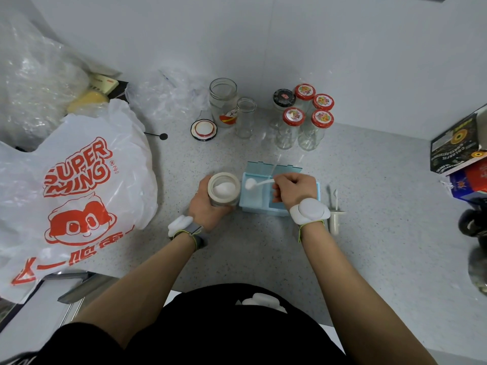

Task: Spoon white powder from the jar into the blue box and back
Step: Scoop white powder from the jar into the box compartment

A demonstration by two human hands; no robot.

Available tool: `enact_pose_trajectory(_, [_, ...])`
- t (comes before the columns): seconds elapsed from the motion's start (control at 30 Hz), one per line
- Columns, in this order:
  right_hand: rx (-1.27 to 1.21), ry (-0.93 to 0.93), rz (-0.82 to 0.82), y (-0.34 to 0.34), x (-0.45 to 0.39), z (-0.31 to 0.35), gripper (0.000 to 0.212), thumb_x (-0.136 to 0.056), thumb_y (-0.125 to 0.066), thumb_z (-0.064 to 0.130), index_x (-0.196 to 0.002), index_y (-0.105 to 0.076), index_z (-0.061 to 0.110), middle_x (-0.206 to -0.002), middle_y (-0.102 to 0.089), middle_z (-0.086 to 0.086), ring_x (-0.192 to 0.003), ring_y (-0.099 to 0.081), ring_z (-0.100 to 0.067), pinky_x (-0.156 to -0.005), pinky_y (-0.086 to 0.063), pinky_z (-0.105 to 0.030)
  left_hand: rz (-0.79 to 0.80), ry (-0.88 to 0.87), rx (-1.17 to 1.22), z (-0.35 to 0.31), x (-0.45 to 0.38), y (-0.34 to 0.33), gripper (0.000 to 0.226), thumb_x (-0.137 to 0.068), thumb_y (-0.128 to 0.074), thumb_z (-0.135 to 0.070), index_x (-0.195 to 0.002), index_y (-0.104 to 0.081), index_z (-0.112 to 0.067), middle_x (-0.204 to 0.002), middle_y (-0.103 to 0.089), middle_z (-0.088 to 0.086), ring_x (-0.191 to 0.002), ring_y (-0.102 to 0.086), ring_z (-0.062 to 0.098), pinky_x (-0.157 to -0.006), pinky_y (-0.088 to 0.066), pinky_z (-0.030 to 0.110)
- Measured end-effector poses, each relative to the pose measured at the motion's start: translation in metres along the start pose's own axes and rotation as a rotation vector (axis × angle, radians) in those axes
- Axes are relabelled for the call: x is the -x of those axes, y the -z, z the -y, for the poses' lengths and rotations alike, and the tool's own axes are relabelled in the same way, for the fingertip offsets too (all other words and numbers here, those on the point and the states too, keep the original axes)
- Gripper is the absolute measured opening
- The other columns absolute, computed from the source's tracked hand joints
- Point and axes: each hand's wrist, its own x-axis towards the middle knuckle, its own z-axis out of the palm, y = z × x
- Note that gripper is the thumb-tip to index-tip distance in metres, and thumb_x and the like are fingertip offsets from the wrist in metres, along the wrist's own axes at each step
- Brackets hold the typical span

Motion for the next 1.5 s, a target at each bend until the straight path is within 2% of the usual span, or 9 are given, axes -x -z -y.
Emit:
enact_pose_trajectory(0.2, [0.065,0.146,0.046,-0.018,0.010,0.025,0.017,-0.085,-0.060,0.010,-0.071,-0.070,0.008,-0.058,-0.064,-0.005,-0.041,-0.054,-0.014,-0.049,-0.055,-0.031,0.001,0.002,-0.001,-0.002,0.001,0.001,0.083,-0.072,-0.083,-0.029,-0.140,-0.035,-0.029,-0.119,-0.050,-0.014,-0.106,-0.049,0.006,-0.088,-0.038,0.023])
enact_pose_trajectory(0.43, [0.357,0.299,0.249,-0.037,0.011,0.004,0.009,-0.083,-0.066,0.015,-0.082,-0.075,0.013,-0.069,-0.072,-0.009,-0.062,-0.070,-0.022,-0.068,-0.061,-0.041,0.008,-0.003,-0.011,-0.002,-0.001,0.002,0.079,-0.071,-0.084,-0.029,-0.135,-0.038,-0.028,-0.118,-0.052,-0.011,-0.105,-0.051,0.009,-0.088,-0.040,0.026])
enact_pose_trajectory(0.7, [0.286,0.287,0.100,-0.017,0.004,0.009,0.009,-0.085,-0.063,0.019,-0.080,-0.070,0.018,-0.068,-0.071,-0.007,-0.062,-0.070,-0.021,-0.069,-0.060,-0.037,0.016,-0.014,-0.005,-0.005,0.001,0.001,0.071,-0.073,-0.082,-0.027,-0.127,-0.038,-0.035,-0.116,-0.051,-0.012,-0.103,-0.051,0.009,-0.087,-0.040,0.026])
enact_pose_trajectory(0.87, [0.455,0.281,-0.009,-0.001,-0.012,-0.007,0.016,-0.083,-0.060,0.022,-0.074,-0.071,0.014,-0.068,-0.070,-0.009,-0.071,-0.068,-0.029,-0.074,-0.056,-0.042,0.009,0.000,0.006,-0.002,0.000,0.000,0.076,-0.072,-0.083,-0.027,-0.131,-0.038,-0.034,-0.118,-0.053,-0.012,-0.105,-0.051,0.008,-0.089,-0.040,0.025])
enact_pose_trajectory(1.03, [0.702,0.370,0.118,-0.002,-0.016,-0.021,0.017,-0.086,-0.061,0.019,-0.090,-0.076,0.012,-0.094,-0.074,-0.010,-0.092,-0.066,-0.027,-0.083,-0.050,-0.032,0.003,0.002,0.005,0.001,0.000,-0.001,0.083,-0.071,-0.084,-0.027,-0.138,-0.036,-0.030,-0.120,-0.052,-0.012,-0.108,-0.051,0.009,-0.091,-0.041,0.026])
enact_pose_trajectory(1.17, [0.841,0.356,0.254,-0.006,-0.020,-0.025,0.019,-0.087,-0.059,0.019,-0.096,-0.075,0.011,-0.100,-0.073,-0.009,-0.098,-0.065,-0.027,-0.085,-0.046,-0.027,-0.006,-0.001,-0.002,0.001,0.000,-0.001,0.085,-0.070,-0.085,-0.027,-0.139,-0.036,-0.028,-0.122,-0.052,-0.011,-0.109,-0.050,0.010,-0.093,-0.042,0.027])
enact_pose_trajectory(1.27, [0.741,0.271,0.214,-0.007,-0.019,-0.028,0.019,-0.086,-0.061,0.021,-0.089,-0.076,0.009,-0.090,-0.074,-0.010,-0.089,-0.067,-0.024,-0.084,-0.052,-0.030,-0.016,-0.001,-0.005,0.001,0.000,-0.003,0.083,-0.069,-0.085,-0.027,-0.137,-0.038,-0.028,-0.122,-0.053,-0.010,-0.108,-0.050,0.009,-0.092,-0.040,0.025])
enact_pose_trajectory(1.4, [0.389,0.052,0.128,-0.002,-0.020,-0.036,0.025,-0.082,-0.063,0.019,-0.059,-0.069,0.014,-0.062,-0.067,-0.009,-0.052,-0.059,-0.016,-0.065,-0.058,-0.035,-0.023,-0.004,0.006,0.003,-0.001,-0.003,0.083,-0.069,-0.085,-0.028,-0.137,-0.038,-0.030,-0.124,-0.054,-0.009,-0.110,-0.053,0.012,-0.094,-0.043,0.028])
enact_pose_trajectory(1.5, [0.155,-0.063,0.110,0.003,-0.022,-0.033,0.023,-0.085,-0.062,0.009,-0.063,-0.066,0.013,-0.061,-0.062,-0.010,-0.040,-0.054,-0.007,-0.044,-0.049,-0.019,-0.025,-0.004,0.007,0.006,-0.002,-0.004,0.086,-0.068,-0.085,-0.028,-0.139,-0.037,-0.030,-0.126,-0.055,-0.008,-0.112,-0.054,0.014,-0.096,-0.045,0.031])
